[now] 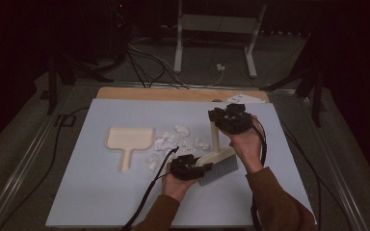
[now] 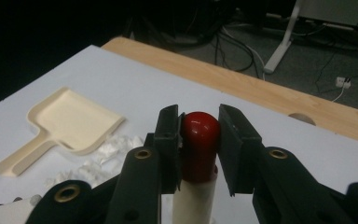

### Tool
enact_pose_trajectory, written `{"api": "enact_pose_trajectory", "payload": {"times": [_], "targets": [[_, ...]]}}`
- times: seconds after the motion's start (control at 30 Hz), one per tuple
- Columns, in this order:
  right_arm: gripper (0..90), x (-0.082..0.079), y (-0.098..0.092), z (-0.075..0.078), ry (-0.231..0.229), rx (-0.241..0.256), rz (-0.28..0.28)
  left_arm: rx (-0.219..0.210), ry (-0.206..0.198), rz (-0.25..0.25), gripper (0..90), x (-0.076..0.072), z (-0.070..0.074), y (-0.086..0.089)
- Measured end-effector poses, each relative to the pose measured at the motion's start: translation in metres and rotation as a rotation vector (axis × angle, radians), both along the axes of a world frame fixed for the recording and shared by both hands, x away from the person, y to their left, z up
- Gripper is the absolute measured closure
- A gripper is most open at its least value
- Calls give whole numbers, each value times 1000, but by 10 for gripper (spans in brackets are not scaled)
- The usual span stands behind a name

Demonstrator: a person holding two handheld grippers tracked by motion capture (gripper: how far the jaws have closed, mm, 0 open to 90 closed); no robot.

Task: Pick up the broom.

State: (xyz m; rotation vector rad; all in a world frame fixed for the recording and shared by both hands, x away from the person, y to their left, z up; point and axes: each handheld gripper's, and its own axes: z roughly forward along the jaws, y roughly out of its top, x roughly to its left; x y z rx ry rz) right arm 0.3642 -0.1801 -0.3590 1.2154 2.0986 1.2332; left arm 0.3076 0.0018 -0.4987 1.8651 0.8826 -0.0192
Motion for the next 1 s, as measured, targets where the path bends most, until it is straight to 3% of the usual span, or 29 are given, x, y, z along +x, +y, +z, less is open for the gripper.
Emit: {"api": "enact_pose_trajectory", "payload": {"times": [0.1,0.17,0.27,0.37,0.43,0.47,0.6,0.9,1.0], "targets": [[688,2,-4,-4,-10,28,6,-17,17,-5,682,1,0,1],[468,5,-8,-8,-13,54,7,-20,28,-12,689,1,0,2],[257,11,-13,-10,28,83,-29,-20,24,-23,695,-1,2,2],[141,12,-16,-12,34,57,-37,-31,31,-36,696,-1,2,4],[135,11,-18,-13,35,33,-13,-42,38,-41,697,-1,3,5],[81,10,-20,-14,40,28,7,-47,39,-49,697,-2,4,6],[6,6,-27,-17,43,17,65,-46,32,-60,697,-3,6,8],[0,0,-39,-25,44,32,148,-53,27,-65,698,-7,12,15],[0,-3,-41,-27,50,40,220,-66,22,-63,698,-8,16,19]]}}
